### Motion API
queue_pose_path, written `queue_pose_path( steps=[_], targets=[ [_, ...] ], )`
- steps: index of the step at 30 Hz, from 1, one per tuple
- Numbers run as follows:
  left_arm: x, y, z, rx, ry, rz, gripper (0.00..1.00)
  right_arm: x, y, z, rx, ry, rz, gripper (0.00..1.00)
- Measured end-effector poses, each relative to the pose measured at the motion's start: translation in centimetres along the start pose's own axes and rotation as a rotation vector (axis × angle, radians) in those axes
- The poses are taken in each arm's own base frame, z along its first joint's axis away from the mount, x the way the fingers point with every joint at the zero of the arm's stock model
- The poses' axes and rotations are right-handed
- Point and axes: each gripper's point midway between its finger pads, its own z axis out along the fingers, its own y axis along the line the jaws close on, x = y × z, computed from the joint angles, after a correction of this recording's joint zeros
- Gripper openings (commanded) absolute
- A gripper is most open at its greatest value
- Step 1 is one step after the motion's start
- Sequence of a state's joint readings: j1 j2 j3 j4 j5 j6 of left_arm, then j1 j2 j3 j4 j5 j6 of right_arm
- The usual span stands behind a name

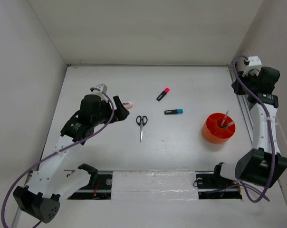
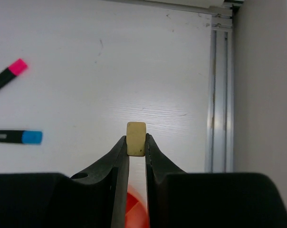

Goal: Sort the stationery into containers
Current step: Place the stationery in the storage box.

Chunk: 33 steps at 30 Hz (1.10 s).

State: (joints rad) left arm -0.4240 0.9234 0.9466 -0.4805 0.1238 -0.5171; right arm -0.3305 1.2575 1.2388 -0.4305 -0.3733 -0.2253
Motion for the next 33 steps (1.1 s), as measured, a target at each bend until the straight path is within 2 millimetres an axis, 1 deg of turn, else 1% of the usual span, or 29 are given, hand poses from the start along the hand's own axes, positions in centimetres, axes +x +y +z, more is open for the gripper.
queue_pose_path(
  steps=[3,6,8,10,11,13,17,20,23,27,29,33],
  targets=[
    [-0.5,-0.4,-1.1,0.024,-0.038,0.007,0.99,0.7,-1.8,1.0,0.017,0.039,-0.070,0.00],
    [-0.8,-0.7,-1.6,0.039,-0.061,0.010,0.99,2.5,-3.4,1.1,0.039,0.076,-0.091,0.00],
    [-0.8,-0.7,-1.6,0.041,-0.061,0.011,0.99,4.4,-4.6,0.2,0.077,0.099,-0.078,0.00],
    [-0.8,-0.7,-1.5,0.040,-0.055,0.011,0.99,6.3,-5.3,-1.0,0.119,0.122,-0.073,0.00],
    [-0.7,-0.7,-1.5,0.041,-0.054,0.011,0.99,7.2,-5.4,-1.7,0.133,0.133,-0.078,0.00],
    [-0.7,-0.7,-1.4,0.044,-0.051,0.011,0.99,8.3,-4.9,-2.9,0.152,0.141,-0.097,0.00],
    [-0.6,-1.0,-1.4,0.056,-0.042,0.017,0.99,8.8,-4.2,-4.7,0.181,0.119,-0.147,0.00],
    [-0.4,-1.0,-1.1,0.057,-0.031,0.019,0.99,8.9,-4.2,-5.5,0.208,0.102,-0.177,0.00],
    [-0.3,-0.9,-1.0,0.057,-0.025,0.020,0.99,10.3,-4.1,-6.1,0.235,0.112,-0.191,0.00],
    [-0.3,-1.0,-1.0,0.057,-0.026,0.021,0.99,12.8,-3.5,-6.3,0.235,0.143,-0.181,0.00],
    [-0.3,-1.0,-1.0,0.058,-0.026,0.021,0.99,13.1,-3.5,-6.3,0.235,0.150,-0.178,0.00],
    [-0.4,-1.0,-1.0,0.060,-0.029,0.022,0.99,13.0,-3.4,-6.1,0.228,0.143,-0.170,0.00]
  ],
)
